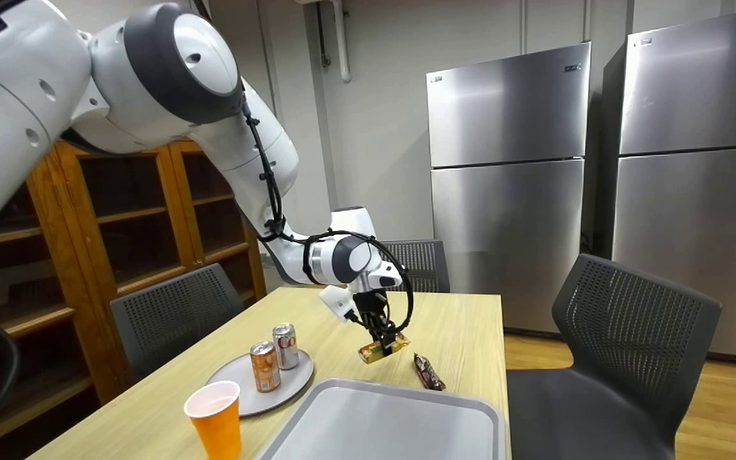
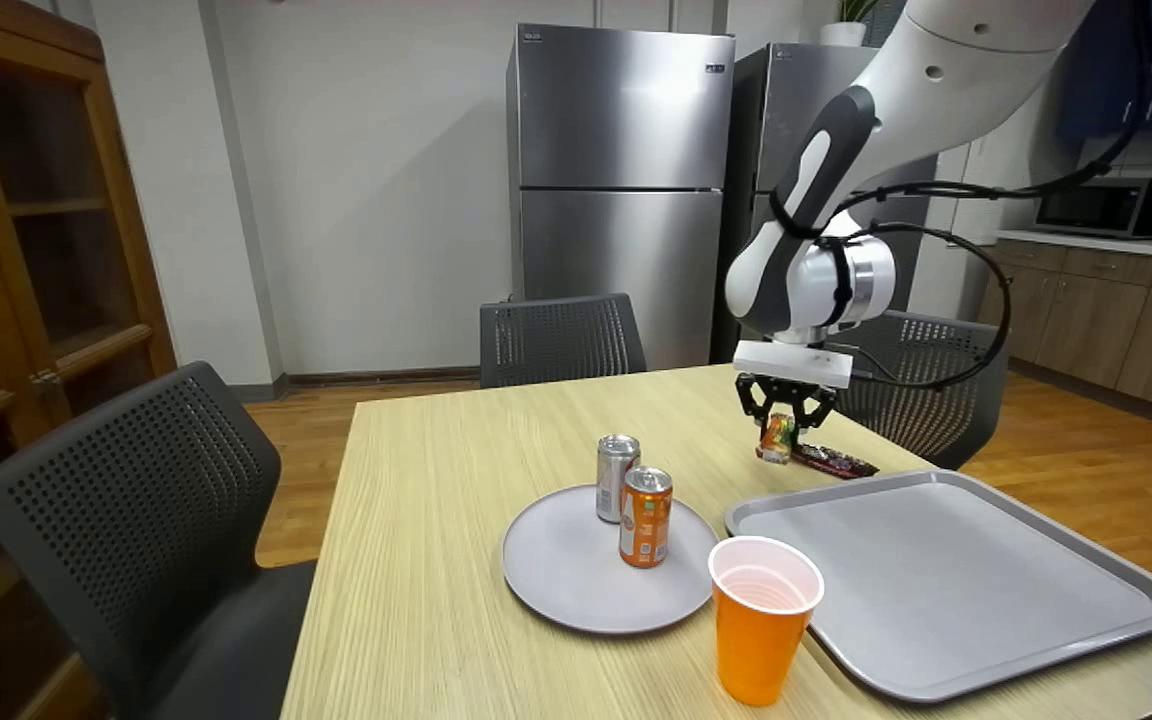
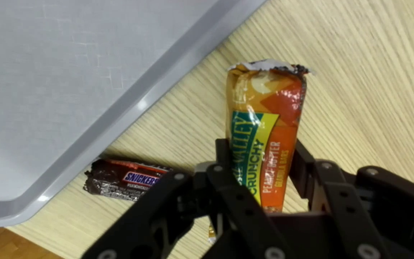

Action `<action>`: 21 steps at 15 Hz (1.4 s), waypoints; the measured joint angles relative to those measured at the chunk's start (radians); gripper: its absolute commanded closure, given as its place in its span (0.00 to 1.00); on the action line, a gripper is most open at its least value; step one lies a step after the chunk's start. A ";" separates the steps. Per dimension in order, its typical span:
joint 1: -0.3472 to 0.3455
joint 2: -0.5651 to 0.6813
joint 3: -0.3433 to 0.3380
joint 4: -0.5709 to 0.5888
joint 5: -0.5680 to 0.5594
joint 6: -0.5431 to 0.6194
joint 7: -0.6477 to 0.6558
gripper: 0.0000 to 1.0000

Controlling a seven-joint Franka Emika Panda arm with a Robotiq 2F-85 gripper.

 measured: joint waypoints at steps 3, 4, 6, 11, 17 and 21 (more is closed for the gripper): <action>0.000 0.042 0.000 0.052 0.000 -0.026 0.000 0.82; 0.000 0.053 0.000 0.067 0.000 -0.033 0.000 0.82; 0.000 0.075 0.000 0.093 0.000 -0.046 0.000 0.82; -0.001 0.111 0.000 0.131 0.000 -0.066 0.000 0.82; -0.001 0.126 -0.001 0.146 0.000 -0.068 0.000 0.31; 0.000 0.127 -0.003 0.152 -0.012 -0.067 -0.003 0.03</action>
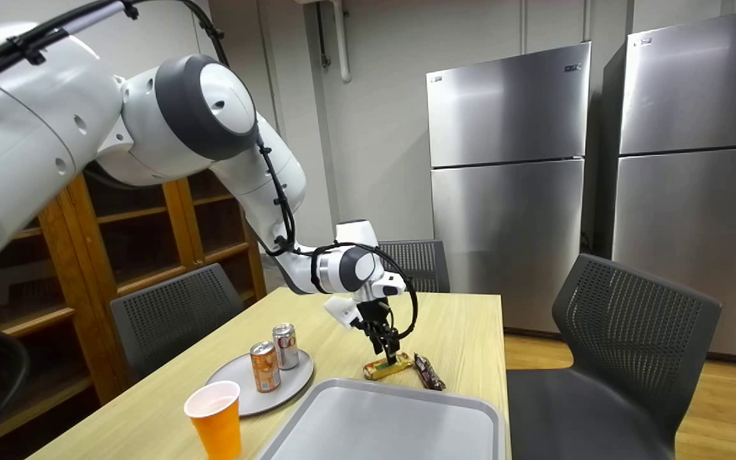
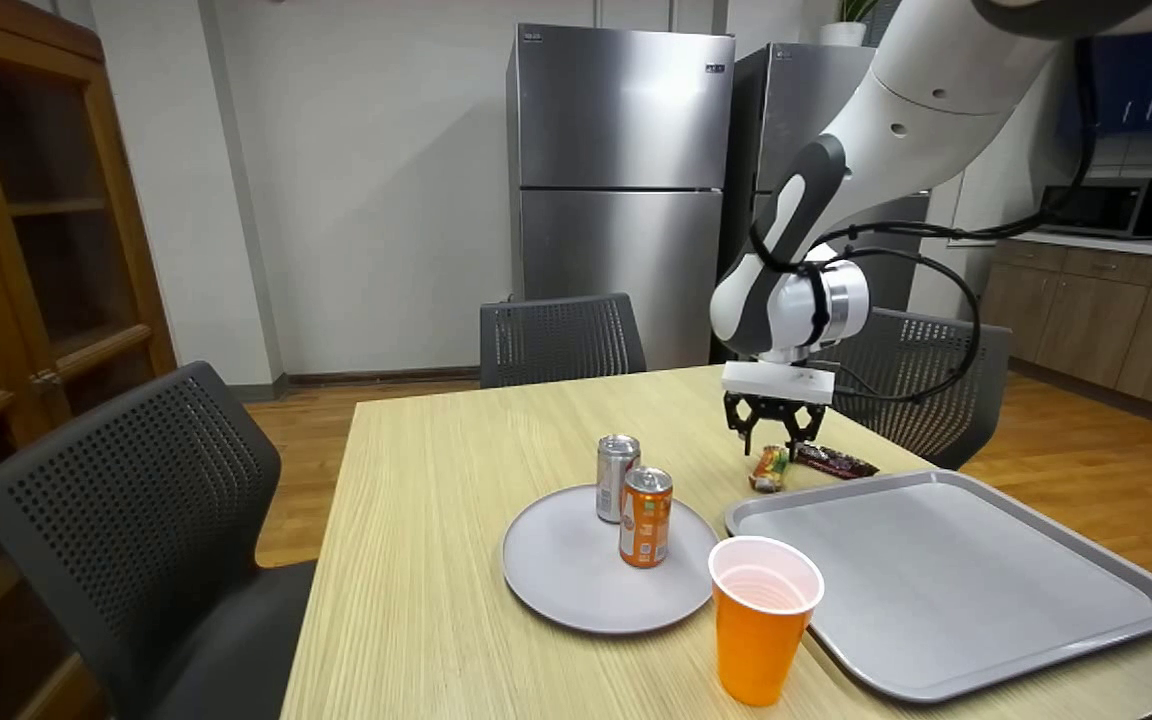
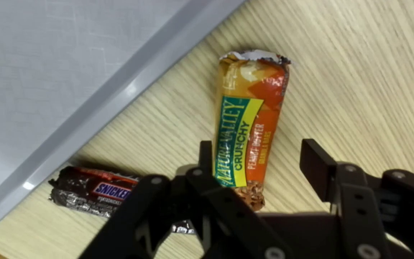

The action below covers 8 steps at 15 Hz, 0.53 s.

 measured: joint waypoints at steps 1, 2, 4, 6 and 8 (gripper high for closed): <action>0.001 -0.001 0.000 0.000 -0.006 0.001 -0.003 0.00; 0.002 -0.003 0.000 0.000 -0.012 0.002 -0.009 0.00; 0.004 -0.013 0.000 -0.001 -0.023 0.002 -0.028 0.00; 0.006 -0.026 0.000 -0.005 -0.035 0.002 -0.046 0.00; 0.010 -0.045 0.001 -0.017 -0.046 0.004 -0.066 0.00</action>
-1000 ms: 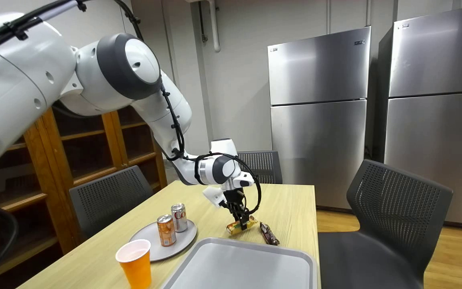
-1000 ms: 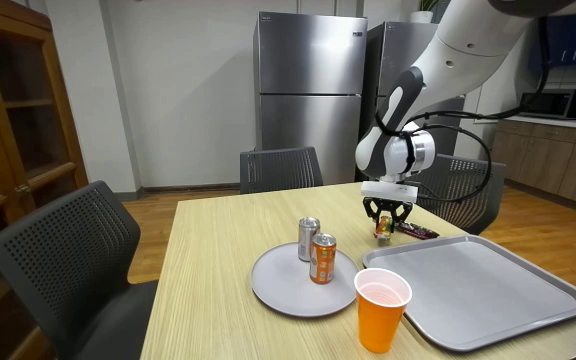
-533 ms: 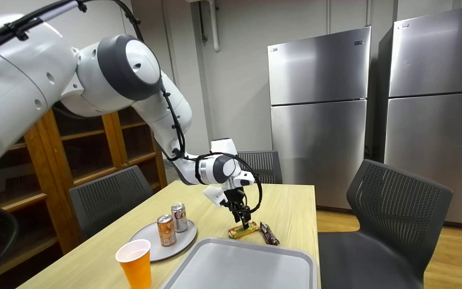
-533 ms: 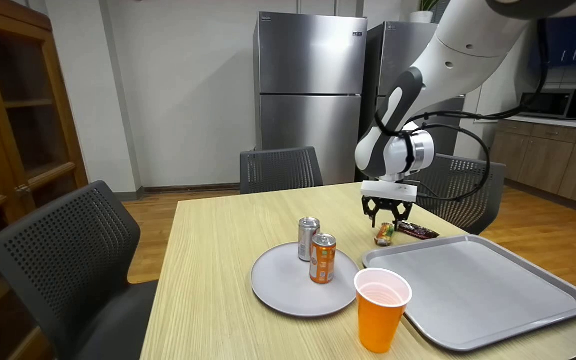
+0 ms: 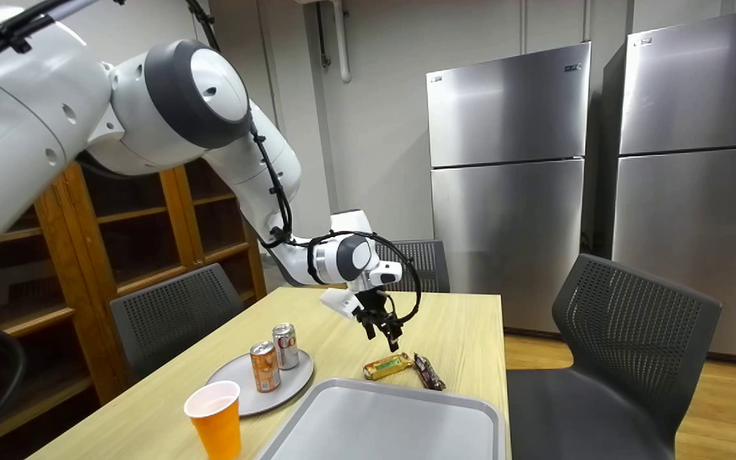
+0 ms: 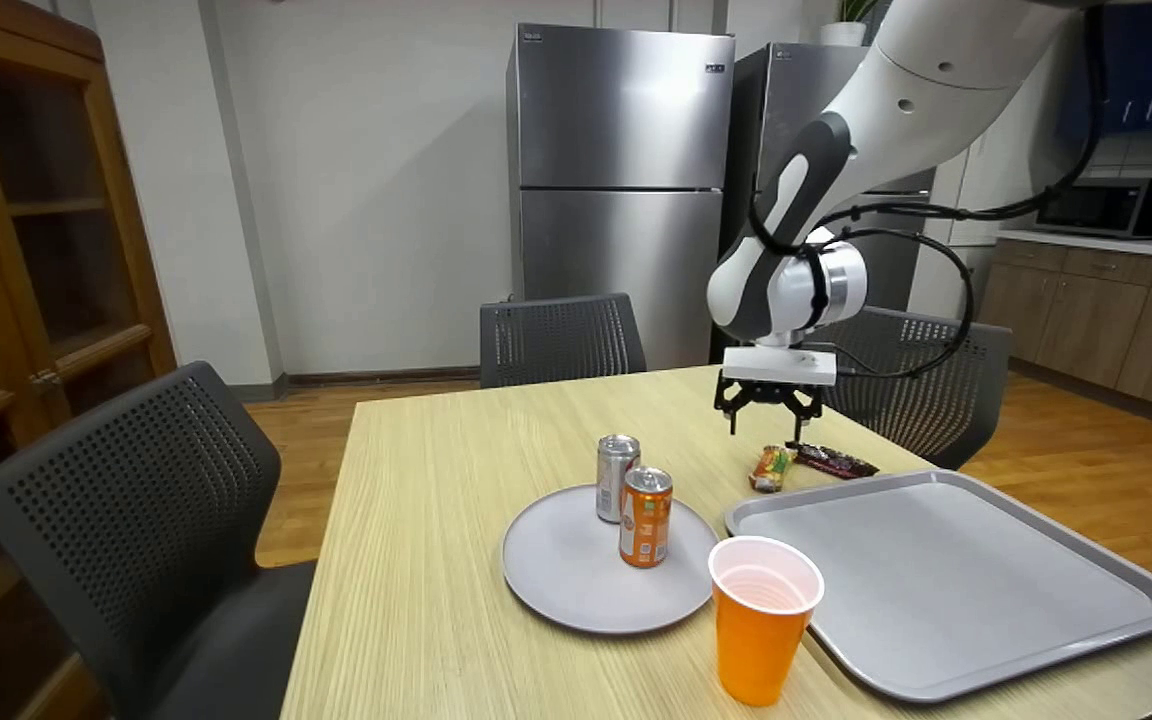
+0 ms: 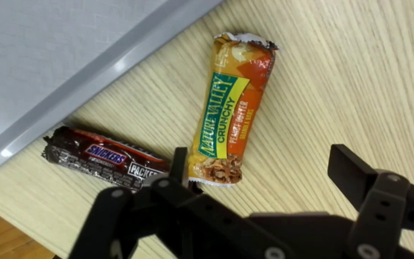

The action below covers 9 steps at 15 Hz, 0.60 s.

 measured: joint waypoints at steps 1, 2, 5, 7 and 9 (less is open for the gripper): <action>0.004 -0.012 0.000 -0.012 -0.006 0.004 -0.011 0.00; 0.009 -0.028 0.001 -0.029 -0.012 0.010 -0.022 0.00; 0.022 -0.075 0.015 -0.087 -0.029 0.036 -0.060 0.00; 0.026 -0.103 0.031 -0.128 -0.036 0.055 -0.088 0.00; 0.030 -0.128 0.044 -0.164 -0.041 0.075 -0.109 0.00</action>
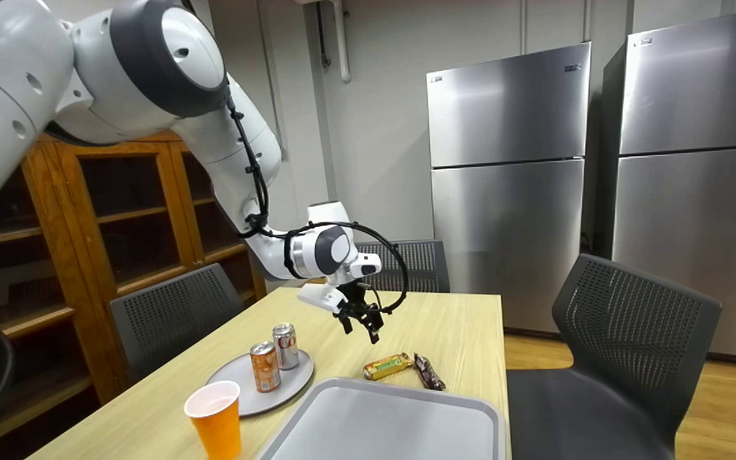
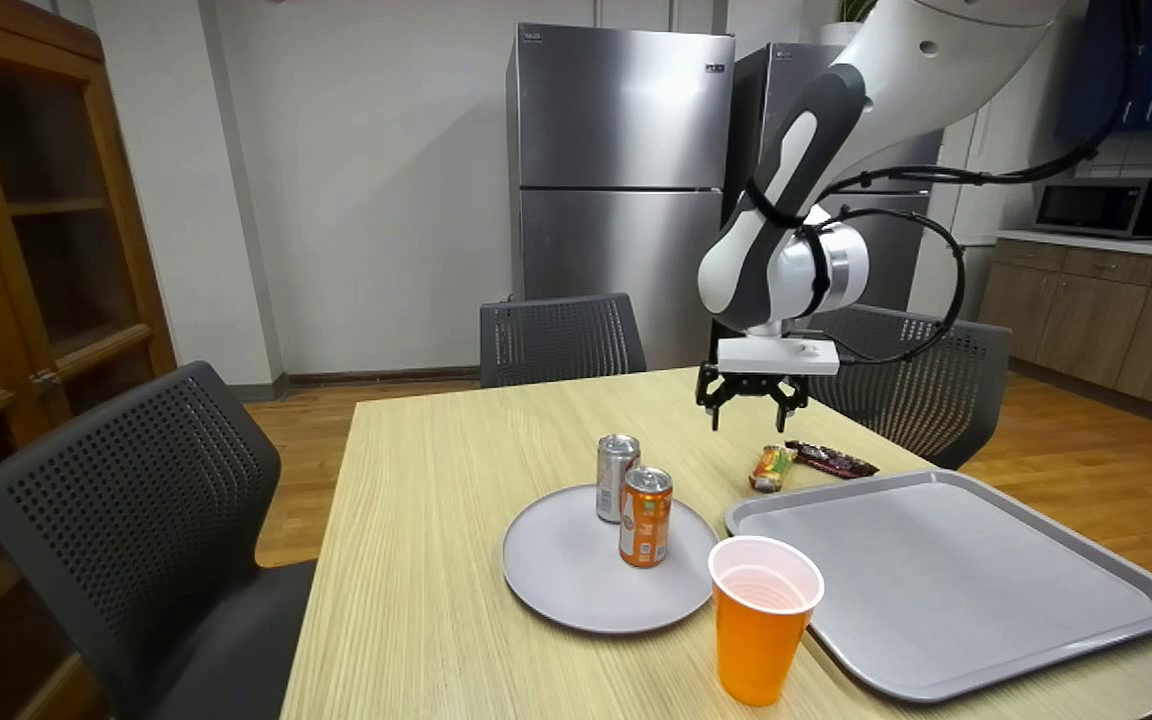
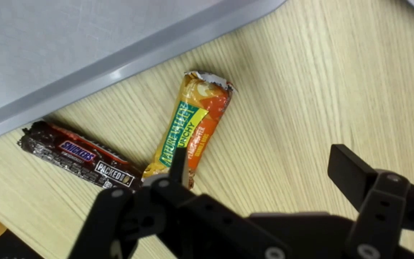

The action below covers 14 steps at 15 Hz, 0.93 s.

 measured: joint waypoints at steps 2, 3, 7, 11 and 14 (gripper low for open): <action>0.005 -0.023 0.006 -0.033 -0.002 0.016 -0.015 0.00; 0.007 -0.035 0.007 -0.049 -0.004 0.022 -0.022 0.00; 0.008 -0.059 0.008 -0.081 -0.007 0.031 -0.032 0.00; 0.008 -0.059 0.008 -0.084 -0.008 0.034 -0.034 0.00; 0.008 -0.058 0.008 -0.084 -0.008 0.035 -0.034 0.00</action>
